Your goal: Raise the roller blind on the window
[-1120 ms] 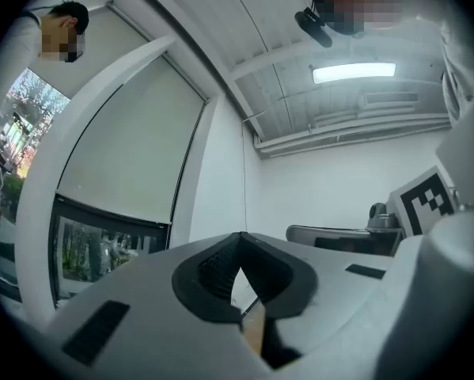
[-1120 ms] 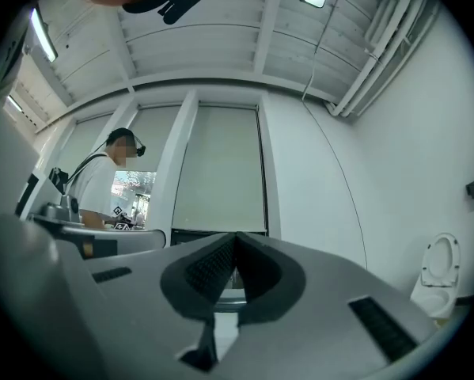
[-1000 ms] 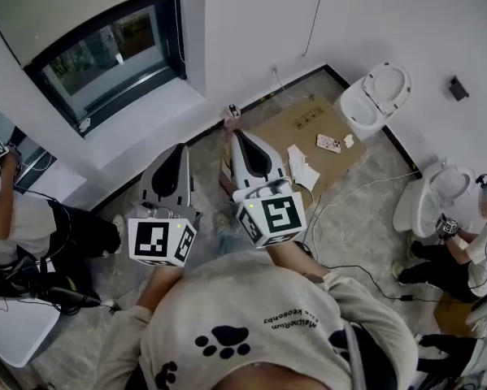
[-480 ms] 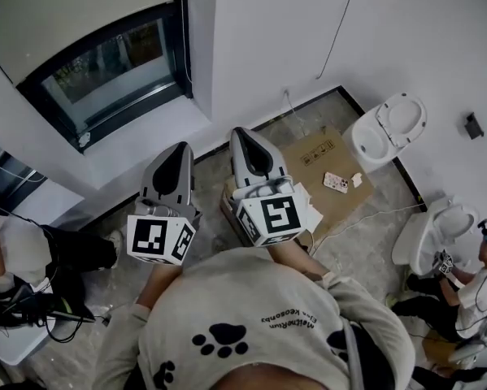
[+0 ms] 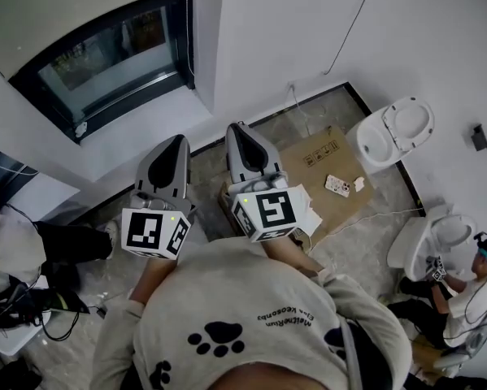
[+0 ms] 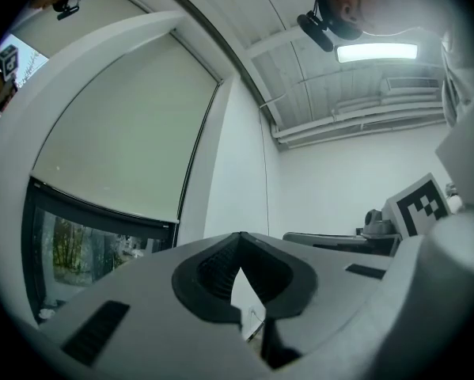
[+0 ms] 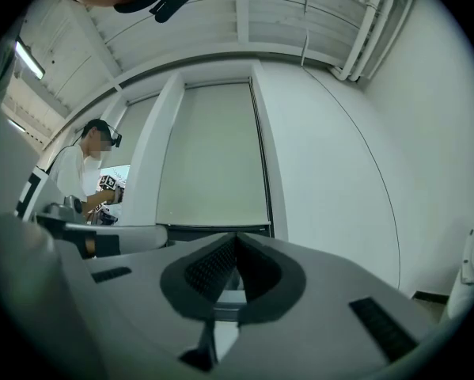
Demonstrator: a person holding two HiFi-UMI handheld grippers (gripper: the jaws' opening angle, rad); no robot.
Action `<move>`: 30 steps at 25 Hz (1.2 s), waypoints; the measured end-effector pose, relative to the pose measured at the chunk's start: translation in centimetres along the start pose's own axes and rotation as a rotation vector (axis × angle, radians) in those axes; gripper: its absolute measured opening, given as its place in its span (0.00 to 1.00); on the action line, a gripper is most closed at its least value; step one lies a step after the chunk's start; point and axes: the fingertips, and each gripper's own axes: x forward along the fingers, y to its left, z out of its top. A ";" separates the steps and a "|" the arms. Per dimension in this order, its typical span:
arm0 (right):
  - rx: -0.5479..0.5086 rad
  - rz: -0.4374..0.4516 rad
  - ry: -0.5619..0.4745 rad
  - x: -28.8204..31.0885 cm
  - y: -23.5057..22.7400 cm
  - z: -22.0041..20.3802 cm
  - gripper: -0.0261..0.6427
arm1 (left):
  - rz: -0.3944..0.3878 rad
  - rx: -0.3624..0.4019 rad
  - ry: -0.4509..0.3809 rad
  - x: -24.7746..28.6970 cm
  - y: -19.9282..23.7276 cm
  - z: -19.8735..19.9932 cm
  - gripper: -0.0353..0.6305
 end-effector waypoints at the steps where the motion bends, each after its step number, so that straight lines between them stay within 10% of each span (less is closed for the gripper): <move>1: -0.001 0.001 0.001 0.4 0.0 -0.1 0.05 | 0.003 -0.003 0.000 0.2 0.5 -0.1 0.05; 30: -0.053 -0.149 0.059 30.3 -8.6 -3.1 0.05 | -0.223 -0.040 0.044 27.9 20.1 -1.8 0.05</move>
